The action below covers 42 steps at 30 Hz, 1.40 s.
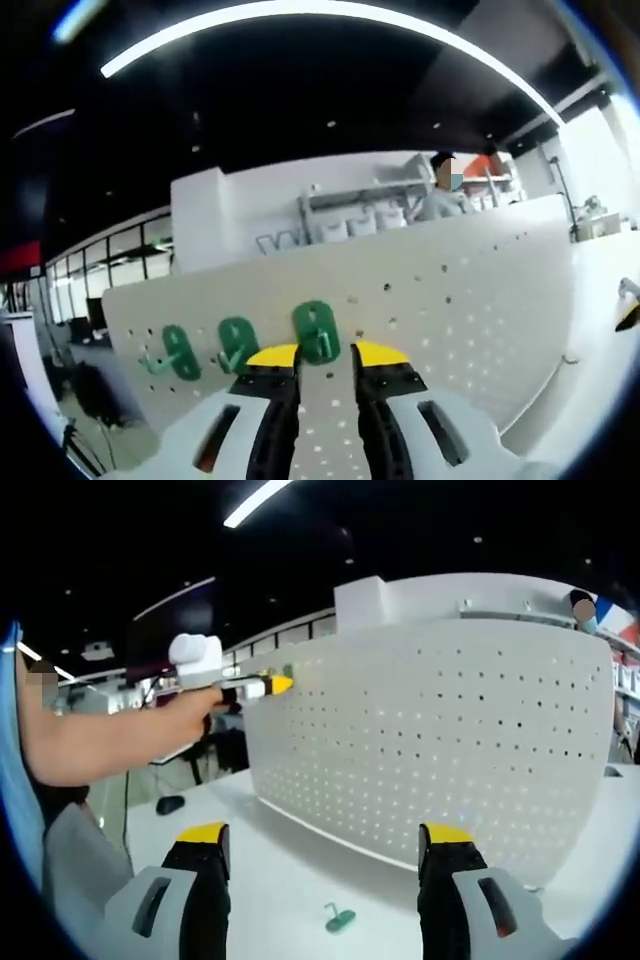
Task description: Insert the hook assembly into the mounting plate slot until the hook locks in place.
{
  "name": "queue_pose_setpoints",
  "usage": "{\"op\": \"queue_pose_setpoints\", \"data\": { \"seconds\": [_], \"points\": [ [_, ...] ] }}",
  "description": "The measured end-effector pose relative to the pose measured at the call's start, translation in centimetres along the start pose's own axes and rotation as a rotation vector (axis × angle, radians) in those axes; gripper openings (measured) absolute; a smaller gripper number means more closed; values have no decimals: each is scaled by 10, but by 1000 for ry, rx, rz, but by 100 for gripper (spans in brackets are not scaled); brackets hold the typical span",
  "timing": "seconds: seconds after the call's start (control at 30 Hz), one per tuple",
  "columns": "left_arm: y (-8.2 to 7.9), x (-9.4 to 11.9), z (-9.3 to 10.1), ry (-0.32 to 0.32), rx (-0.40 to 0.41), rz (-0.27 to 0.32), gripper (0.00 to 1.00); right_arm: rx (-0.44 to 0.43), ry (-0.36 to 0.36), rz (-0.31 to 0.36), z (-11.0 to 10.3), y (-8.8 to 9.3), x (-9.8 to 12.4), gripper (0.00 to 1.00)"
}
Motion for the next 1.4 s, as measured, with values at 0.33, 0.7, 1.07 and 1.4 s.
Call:
{"op": "queue_pose_setpoints", "data": {
  "seconds": [0.33,0.7,1.07,1.4],
  "points": [
    [8,11,5,45,9,-31,27,6,-8,6,-2,-3,-1,78],
    [24,27,3,76,31,-78,34,14,-8,14,-4,-8,-1,78],
    [21,53,20,165,35,-66,40,22,-1,27,-6,-13,4,77],
    [24,75,24,206,44,-75,47,25,6,36,-8,-15,10,77]
  ]
}}
Point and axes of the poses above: the point that each gripper's makers call its tool centre point, and the gripper's own axes: x roughly backward along the fingers, z roughly to its right, y roughly out of its underside, the point moved 5 cm from there along x, roughly backward along the fingers, and after that the axes turned 14 degrees about x, right-handed, at the moved point
